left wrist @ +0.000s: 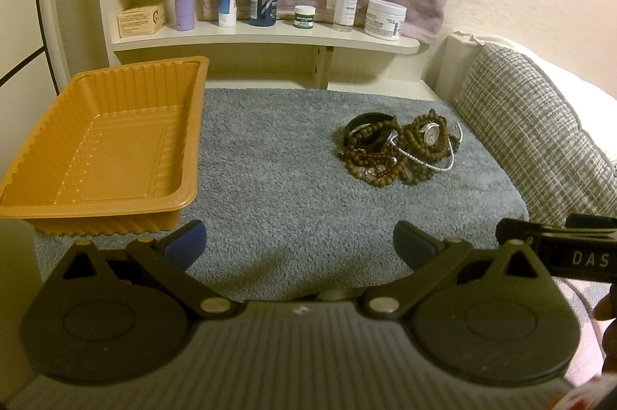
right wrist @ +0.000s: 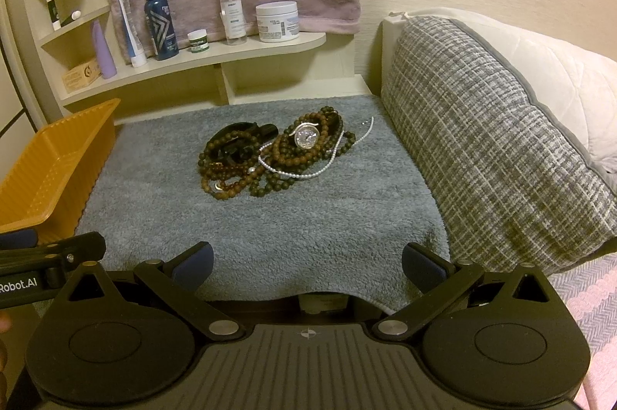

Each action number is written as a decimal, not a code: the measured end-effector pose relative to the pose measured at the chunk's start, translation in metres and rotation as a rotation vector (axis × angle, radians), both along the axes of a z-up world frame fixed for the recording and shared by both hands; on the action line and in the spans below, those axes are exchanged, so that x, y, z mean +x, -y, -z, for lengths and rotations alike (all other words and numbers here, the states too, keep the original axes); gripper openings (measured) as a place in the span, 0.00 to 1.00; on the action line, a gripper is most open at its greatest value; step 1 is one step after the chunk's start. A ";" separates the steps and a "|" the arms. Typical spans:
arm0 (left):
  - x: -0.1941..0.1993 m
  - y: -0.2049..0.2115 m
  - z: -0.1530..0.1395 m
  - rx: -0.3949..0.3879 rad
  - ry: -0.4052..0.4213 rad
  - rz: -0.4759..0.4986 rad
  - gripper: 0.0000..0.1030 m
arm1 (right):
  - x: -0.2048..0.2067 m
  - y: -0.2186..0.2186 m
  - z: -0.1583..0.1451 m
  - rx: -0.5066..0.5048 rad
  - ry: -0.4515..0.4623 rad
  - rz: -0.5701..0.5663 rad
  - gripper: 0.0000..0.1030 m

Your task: Organize jewelry

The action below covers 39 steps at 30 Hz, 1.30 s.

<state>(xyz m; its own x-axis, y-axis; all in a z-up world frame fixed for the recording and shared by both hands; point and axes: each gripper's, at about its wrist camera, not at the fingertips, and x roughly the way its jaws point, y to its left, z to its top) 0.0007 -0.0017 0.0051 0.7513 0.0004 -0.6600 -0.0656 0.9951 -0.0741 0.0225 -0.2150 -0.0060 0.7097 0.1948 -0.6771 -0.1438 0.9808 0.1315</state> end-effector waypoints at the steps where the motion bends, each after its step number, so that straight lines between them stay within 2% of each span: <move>1: 0.000 0.000 0.000 0.000 0.000 0.000 0.99 | 0.000 0.000 0.000 0.000 0.000 0.000 1.00; 30: -0.001 -0.002 -0.001 -0.008 0.007 -0.005 0.99 | -0.001 0.000 0.001 0.002 0.003 0.002 1.00; 39: -0.010 -0.023 -0.018 -0.059 0.084 -0.039 0.97 | -0.002 -0.001 -0.002 0.012 0.022 0.003 1.00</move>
